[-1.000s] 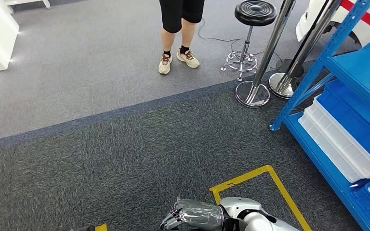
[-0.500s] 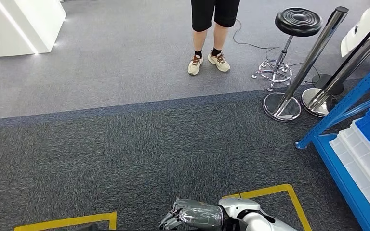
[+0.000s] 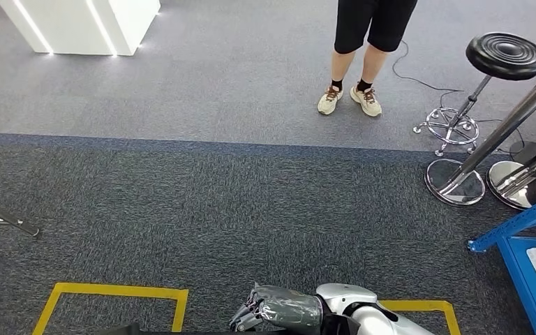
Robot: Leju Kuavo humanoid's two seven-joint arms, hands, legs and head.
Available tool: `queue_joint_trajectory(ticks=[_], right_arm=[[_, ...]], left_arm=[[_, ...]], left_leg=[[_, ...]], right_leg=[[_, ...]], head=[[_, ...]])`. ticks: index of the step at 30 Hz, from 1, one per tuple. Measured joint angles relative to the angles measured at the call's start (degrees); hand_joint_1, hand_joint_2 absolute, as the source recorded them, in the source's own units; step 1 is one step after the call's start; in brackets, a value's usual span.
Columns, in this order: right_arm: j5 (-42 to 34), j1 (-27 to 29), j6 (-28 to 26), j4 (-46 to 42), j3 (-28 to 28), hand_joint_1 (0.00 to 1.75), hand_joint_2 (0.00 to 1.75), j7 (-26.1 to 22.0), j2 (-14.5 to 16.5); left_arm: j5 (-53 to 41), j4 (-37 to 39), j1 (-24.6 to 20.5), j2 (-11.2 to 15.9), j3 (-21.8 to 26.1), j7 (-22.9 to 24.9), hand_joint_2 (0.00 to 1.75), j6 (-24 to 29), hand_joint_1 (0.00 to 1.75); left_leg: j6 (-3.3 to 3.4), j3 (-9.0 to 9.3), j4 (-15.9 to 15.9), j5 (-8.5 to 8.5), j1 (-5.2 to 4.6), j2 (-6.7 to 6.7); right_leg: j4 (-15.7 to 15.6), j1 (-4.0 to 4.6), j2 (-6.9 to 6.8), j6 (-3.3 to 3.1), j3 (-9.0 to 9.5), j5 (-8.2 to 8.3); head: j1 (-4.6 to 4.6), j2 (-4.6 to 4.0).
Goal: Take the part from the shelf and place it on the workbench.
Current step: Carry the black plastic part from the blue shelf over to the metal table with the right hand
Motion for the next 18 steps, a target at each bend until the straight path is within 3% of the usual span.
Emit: queue_joint_trajectory(ticks=[2, 3, 5, 6, 7, 8, 10, 12, 14, 15, 16, 18], right_arm=[[0.06, 0.09, -0.04, -0.18, -0.04, 1.64, 1.75, 0.01, -0.31], [0.13, 0.22, -0.07, -0.21, -0.06, 1.64, 1.75, 0.01, -0.54], [0.48, 0.59, -0.11, -0.22, -0.08, 1.64, 1.75, 0.01, -1.04], [0.73, 0.75, -0.09, -0.18, -0.09, 1.64, 1.75, 0.02, -1.26], [0.99, 0.82, -0.06, -0.13, -0.09, 1.64, 1.75, 0.01, -1.44], [1.22, 0.82, -0.01, -0.08, -0.09, 1.64, 1.75, 0.01, -1.54], [1.63, 0.64, 0.15, 0.04, -0.09, 1.64, 1.75, -0.01, -1.67], [1.88, 0.45, 0.28, 0.17, -0.08, 1.64, 1.75, -0.06, -1.75], [1.97, 0.27, 0.32, 0.22, -0.08, 1.64, 1.75, -0.12, -1.84], [1.99, 0.15, 0.32, 0.22, -0.09, 1.64, 1.75, -0.14, -1.86], [2.00, 0.07, 0.33, 0.22, -0.09, 1.64, 1.75, -0.14, -1.89], [2.02, -0.01, 0.32, 0.22, -0.09, 1.64, 1.75, -0.14, -1.89]], left_arm=[[-0.03, 0.00, -0.17, -0.02, 0.00, -0.02, 1.75, 0.03, 0.00], [-0.04, 0.00, -0.36, -0.08, 0.00, -0.04, 1.75, 0.08, 0.00], [-0.06, 0.00, -0.64, -0.21, -0.01, -0.04, 1.75, 0.30, 0.00], [-0.04, 0.00, -0.64, -0.30, 0.00, 0.00, 1.75, 0.44, 0.00], [-0.02, 0.00, -0.63, -0.35, 0.01, 0.04, 1.75, 0.57, 0.00], [0.04, 0.00, -0.62, -0.40, 0.01, 0.08, 1.75, 0.66, 0.00], [0.23, 0.00, -0.71, -0.51, 0.02, 0.10, 1.75, 0.73, 0.00], [0.38, 0.00, -0.82, -0.56, 0.02, 0.09, 1.75, 0.73, 0.00], [0.38, 0.00, -0.69, -0.60, 0.03, 0.10, 1.75, 0.73, 0.00], [0.38, 0.00, -0.56, -0.63, 0.04, 0.10, 1.75, 0.73, 0.00], [0.38, 0.00, -0.49, -0.66, 0.04, 0.11, 1.75, 0.73, 0.00], [0.45, 0.00, -0.70, -0.69, 0.04, 0.11, 1.75, 0.77, 0.00]], left_leg=[[0.74, 0.61, -0.80, 0.38, 0.28, -1.00], [0.98, 0.72, -0.93, 0.44, 0.31, -1.58], [1.24, 0.74, -0.86, 0.36, 0.24, -2.85], [1.27, 0.75, -0.77, 0.31, 0.20, -3.57], [1.24, 0.77, -0.63, 0.24, 0.19, -4.34], [1.12, 0.81, -0.40, 0.12, 0.22, -5.14], [0.72, 0.60, 0.33, -0.27, 0.30, -6.60], [0.12, -0.04, 0.89, -0.49, 0.43, -7.84], [-0.61, -0.51, 0.85, -0.38, 0.71, -9.09], [-0.92, -0.59, 0.98, -0.48, 0.80, -8.84], [-1.21, -0.90, 1.71, -0.97, 0.77, -7.73], [-1.73, -3.17, 6.59, -3.68, 0.72, -4.18]], right_leg=[[3.24, -0.20, 2.90, 0.41, -1.25, -2.04], [6.61, -0.30, 4.53, 0.49, -2.91, -3.73], [13.78, -0.28, 5.67, 0.55, -6.93, -6.47], [15.52, -0.27, 5.77, 0.57, -8.16, -6.44], [14.98, -0.27, 5.84, 0.54, -8.30, -5.14], [12.24, -0.29, 6.11, 0.46, -7.33, -2.90], [4.69, -0.47, 8.41, 0.21, -4.28, 1.06], [1.09, -0.56, 10.40, 0.00, -2.87, 1.97], [0.73, -0.42, 9.79, -0.41, -2.72, 1.83], [0.41, -0.38, 9.09, -0.74, -2.49, 1.90], [0.03, -0.43, 8.36, -1.10, -2.17, 1.98], [-0.50, -0.37, 6.66, -1.65, -1.61, 1.99]], head=[[0.01, 0.00], [0.01, 0.00], [0.00, 0.00], [-0.01, 0.00], [-0.01, 0.00], [-0.01, 0.00], [-0.01, 0.00], [-0.01, 0.00], [-0.01, 0.00], [-0.01, 0.00], [-0.01, 0.00], [-0.01, 0.00]])
